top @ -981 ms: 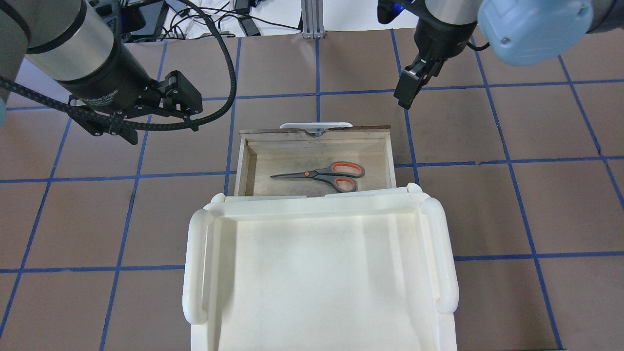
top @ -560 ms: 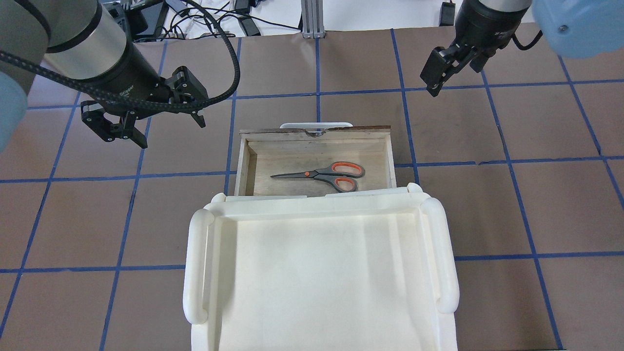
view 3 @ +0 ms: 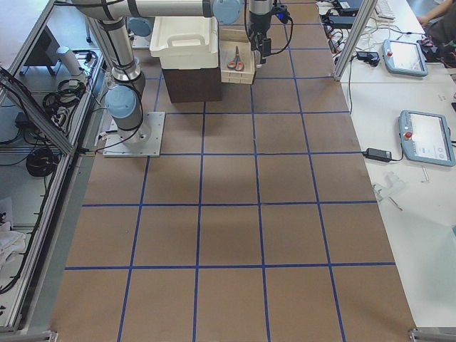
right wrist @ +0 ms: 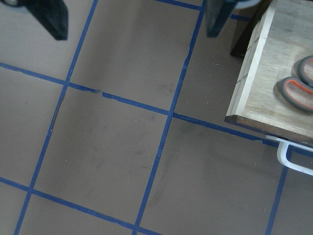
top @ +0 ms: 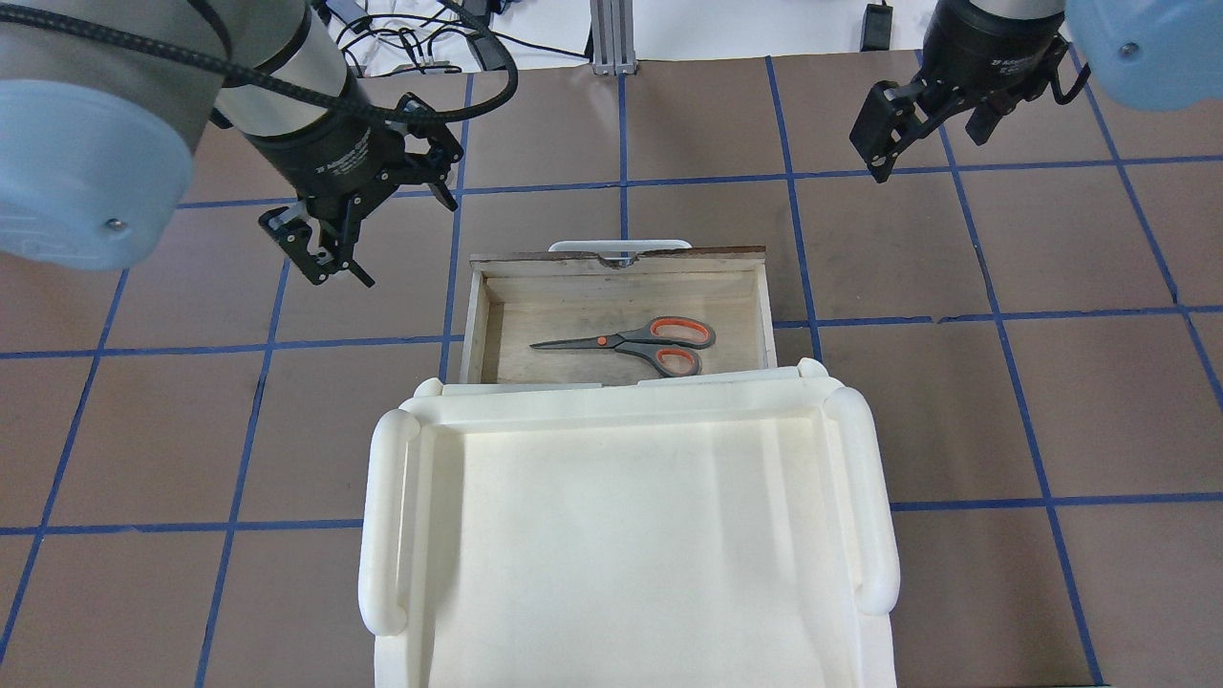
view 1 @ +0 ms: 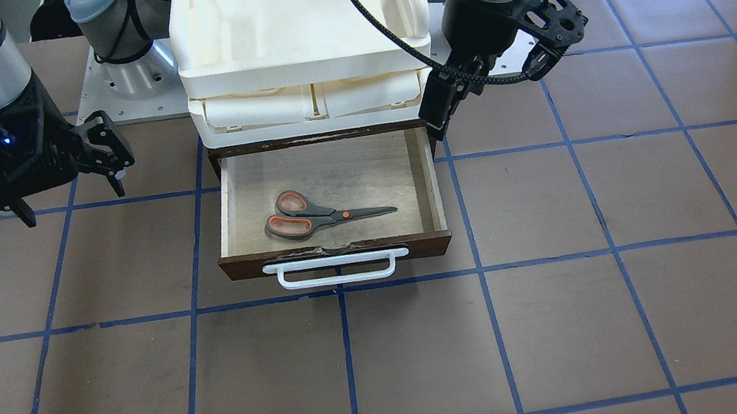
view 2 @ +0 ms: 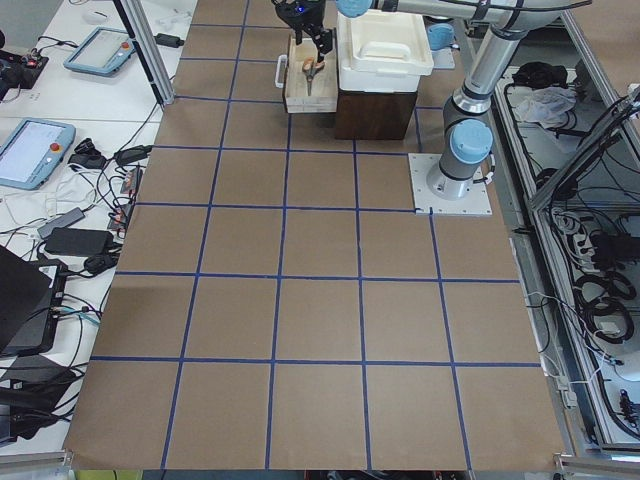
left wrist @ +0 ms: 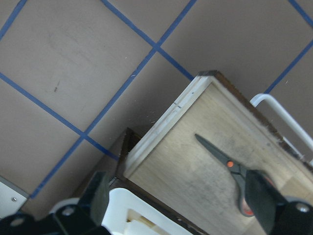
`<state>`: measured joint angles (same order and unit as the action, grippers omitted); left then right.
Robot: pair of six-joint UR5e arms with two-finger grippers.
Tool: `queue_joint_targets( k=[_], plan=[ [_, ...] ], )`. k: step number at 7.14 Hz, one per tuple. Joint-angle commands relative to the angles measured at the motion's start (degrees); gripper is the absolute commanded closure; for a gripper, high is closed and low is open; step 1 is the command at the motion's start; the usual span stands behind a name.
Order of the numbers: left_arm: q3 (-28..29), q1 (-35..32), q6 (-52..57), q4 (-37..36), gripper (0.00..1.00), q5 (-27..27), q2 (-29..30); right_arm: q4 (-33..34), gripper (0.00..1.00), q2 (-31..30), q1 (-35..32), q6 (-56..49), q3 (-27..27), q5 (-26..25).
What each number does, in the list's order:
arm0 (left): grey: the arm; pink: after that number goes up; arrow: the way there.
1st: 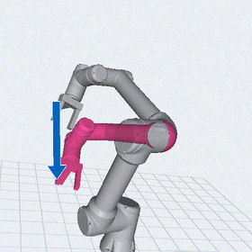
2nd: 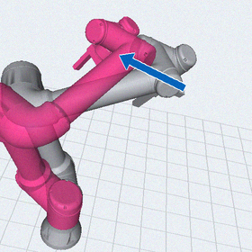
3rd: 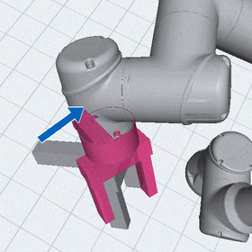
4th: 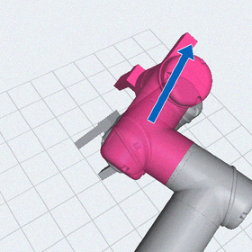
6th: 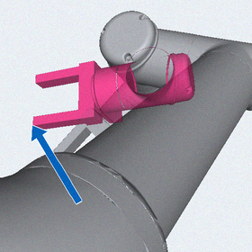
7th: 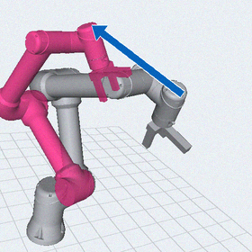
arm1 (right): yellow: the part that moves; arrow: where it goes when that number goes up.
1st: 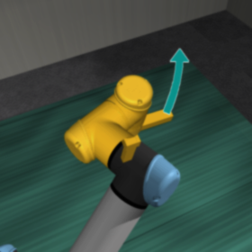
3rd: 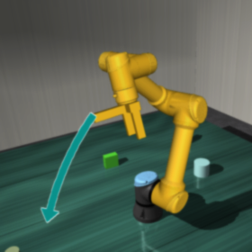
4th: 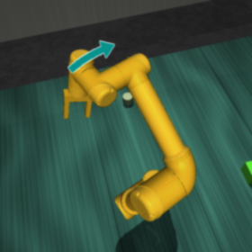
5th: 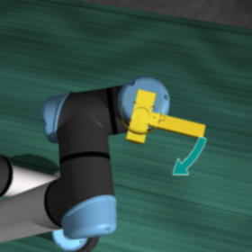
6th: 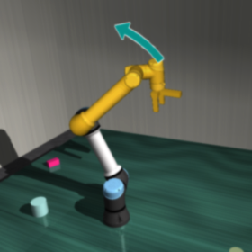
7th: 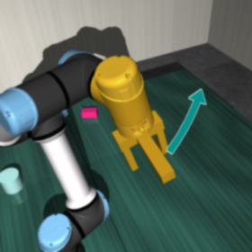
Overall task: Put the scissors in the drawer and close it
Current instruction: 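Move the left gripper over the drawer's white handle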
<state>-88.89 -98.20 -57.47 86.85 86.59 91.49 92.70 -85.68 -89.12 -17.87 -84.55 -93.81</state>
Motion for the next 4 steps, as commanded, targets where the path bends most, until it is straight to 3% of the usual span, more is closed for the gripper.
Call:
queue_joint_targets(
  k=[1, 2, 4],
  plan=[
    [4.0, -5.8, -13.4, 0.2, 0.02, 0.1, 7.0, -0.1, 0.00, 0.1, -0.1, 6.2, 0.6, 1.7],
    [4.1, -7.8, -15.5, 0.7, 0.02, 0.8, 8.5, -0.3, 0.00, 0.0, -0.1, 11.3, 0.8, 3.9],
    [6.2, -7.7, -12.2, 1.8, 0.02, 1.7, 9.0, -5.0, 0.00, 0.6, -0.1, 14.1, 2.8, 1.6]
  ],
)
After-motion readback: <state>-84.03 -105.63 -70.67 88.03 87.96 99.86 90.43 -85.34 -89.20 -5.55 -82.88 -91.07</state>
